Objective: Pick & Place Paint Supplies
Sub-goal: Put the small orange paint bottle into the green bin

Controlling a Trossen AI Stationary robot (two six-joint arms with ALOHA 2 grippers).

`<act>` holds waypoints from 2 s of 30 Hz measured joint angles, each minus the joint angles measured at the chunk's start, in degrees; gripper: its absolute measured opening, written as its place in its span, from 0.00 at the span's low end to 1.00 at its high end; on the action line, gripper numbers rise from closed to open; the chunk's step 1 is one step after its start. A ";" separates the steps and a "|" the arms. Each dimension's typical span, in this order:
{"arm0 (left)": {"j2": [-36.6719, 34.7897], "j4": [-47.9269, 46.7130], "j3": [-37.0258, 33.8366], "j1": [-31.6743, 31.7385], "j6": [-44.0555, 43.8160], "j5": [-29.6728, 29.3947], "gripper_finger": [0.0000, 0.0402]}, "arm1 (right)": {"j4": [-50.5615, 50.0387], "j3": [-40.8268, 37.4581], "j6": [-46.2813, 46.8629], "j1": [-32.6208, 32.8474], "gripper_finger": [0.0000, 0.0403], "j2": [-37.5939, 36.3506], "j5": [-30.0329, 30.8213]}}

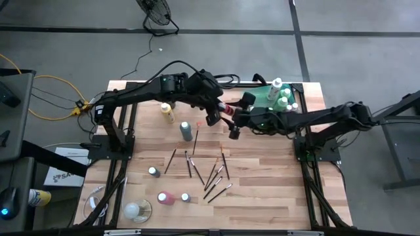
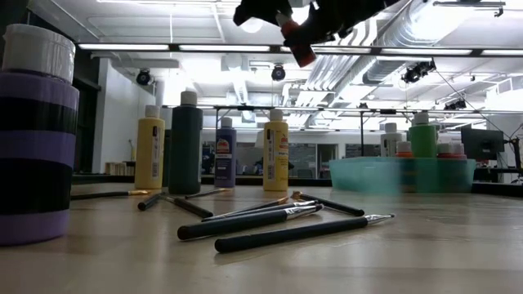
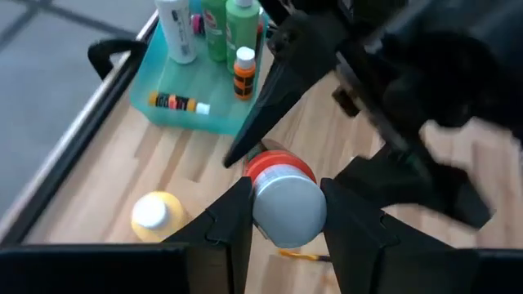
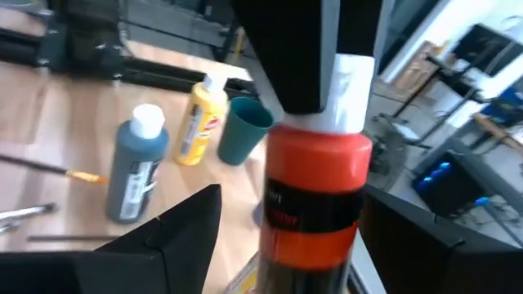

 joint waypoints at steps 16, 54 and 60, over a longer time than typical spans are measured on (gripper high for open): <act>0.00 -0.19 0.00 0.02 -10.74 -0.33 0.30 | 4.62 0.02 -0.07 2.18 0.35 0.53 6.11; -3.56 -3.45 -0.02 0.00 -6.40 -8.47 0.39 | -5.40 -24.07 56.55 -2.82 0.28 -13.43 31.25; -3.56 -3.68 -0.02 0.00 -6.20 -8.48 0.39 | -4.88 -26.73 61.65 -4.02 0.28 -12.12 32.16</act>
